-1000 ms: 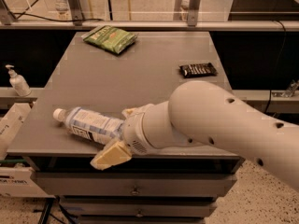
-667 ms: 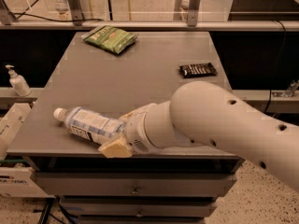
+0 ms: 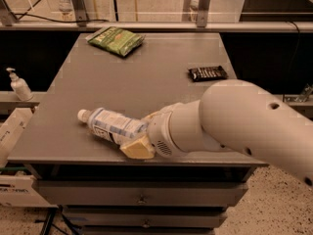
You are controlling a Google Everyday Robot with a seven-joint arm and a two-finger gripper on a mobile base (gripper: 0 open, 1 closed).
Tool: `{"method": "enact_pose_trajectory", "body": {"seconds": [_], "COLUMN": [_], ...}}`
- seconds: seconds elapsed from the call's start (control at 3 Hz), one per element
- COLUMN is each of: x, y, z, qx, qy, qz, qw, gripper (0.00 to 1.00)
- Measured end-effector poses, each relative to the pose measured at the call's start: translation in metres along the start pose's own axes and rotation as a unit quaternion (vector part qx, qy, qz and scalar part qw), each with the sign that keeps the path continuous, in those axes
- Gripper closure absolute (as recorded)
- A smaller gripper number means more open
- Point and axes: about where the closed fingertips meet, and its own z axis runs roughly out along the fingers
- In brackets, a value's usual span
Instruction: Move blue plastic bottle near rxbar chocolate
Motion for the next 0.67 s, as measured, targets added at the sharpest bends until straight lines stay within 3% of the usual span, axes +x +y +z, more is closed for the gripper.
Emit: {"method": "enact_pose_trajectory", "body": {"seconds": [0.33,0.67], "x": [0.019,0.047], "y": [-0.016,-0.04], "z": [-0.022,-0.053], "qx": [0.023,0.058], "qy": [0.002,-0.006], "qz": [0.033,0.086], "qw": [0.9992,0.9946], "gripper": [1.0,1.0]}}
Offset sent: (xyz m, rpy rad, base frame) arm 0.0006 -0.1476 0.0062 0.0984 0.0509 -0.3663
